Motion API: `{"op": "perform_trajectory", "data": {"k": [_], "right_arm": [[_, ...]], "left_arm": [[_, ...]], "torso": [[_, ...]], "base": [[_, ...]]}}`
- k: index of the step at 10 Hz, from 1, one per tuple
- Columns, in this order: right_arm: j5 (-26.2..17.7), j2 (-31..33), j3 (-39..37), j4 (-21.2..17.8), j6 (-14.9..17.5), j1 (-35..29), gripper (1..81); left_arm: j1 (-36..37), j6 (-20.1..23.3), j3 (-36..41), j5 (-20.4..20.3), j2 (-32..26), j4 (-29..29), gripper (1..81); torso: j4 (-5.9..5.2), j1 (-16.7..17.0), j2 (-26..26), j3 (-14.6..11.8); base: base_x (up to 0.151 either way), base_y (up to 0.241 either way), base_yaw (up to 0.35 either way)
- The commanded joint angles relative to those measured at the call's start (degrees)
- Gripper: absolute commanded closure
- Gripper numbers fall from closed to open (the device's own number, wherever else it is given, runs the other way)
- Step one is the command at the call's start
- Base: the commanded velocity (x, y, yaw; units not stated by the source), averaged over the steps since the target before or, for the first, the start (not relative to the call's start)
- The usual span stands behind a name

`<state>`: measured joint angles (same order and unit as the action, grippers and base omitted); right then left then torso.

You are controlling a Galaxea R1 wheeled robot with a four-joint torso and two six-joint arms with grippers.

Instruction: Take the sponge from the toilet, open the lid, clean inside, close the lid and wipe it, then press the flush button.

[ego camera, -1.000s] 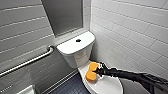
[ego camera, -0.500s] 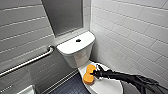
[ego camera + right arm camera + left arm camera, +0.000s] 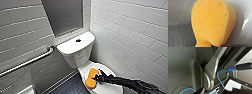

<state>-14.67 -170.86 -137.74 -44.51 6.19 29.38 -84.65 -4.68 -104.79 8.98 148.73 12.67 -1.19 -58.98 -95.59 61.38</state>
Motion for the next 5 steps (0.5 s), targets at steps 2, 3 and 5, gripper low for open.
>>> {"op": "perform_trajectory", "data": {"k": [2, 3, 5], "right_arm": [[-2.48, 10.59, 14.08, -0.14, -0.04, -1.65, 81.1], [-1.95, 13.33, 16.90, -0.23, -0.04, -0.16, 81.1], [0.34, 18.06, 20.76, -0.23, -0.04, 2.75, 81.1]], "left_arm": [[-0.83, 0.02, 1.43, 4.55, -0.79, -0.36, 1.0], [-0.83, 0.11, 1.52, 4.46, -0.88, -0.36, 1.0], [-0.83, 0.29, 1.78, 4.46, -0.97, -0.28, 1.0]], "torso": [[0.00, 0.00, 0.00, 0.00], [0.00, 0.00, 0.00, 0.00], [0.00, 0.00, 0.00, 0.00]], "base": [[0.000, 0.000, 0.000], [0.000, 0.000, 0.000], [0.000, 0.000, 0.000]]}}
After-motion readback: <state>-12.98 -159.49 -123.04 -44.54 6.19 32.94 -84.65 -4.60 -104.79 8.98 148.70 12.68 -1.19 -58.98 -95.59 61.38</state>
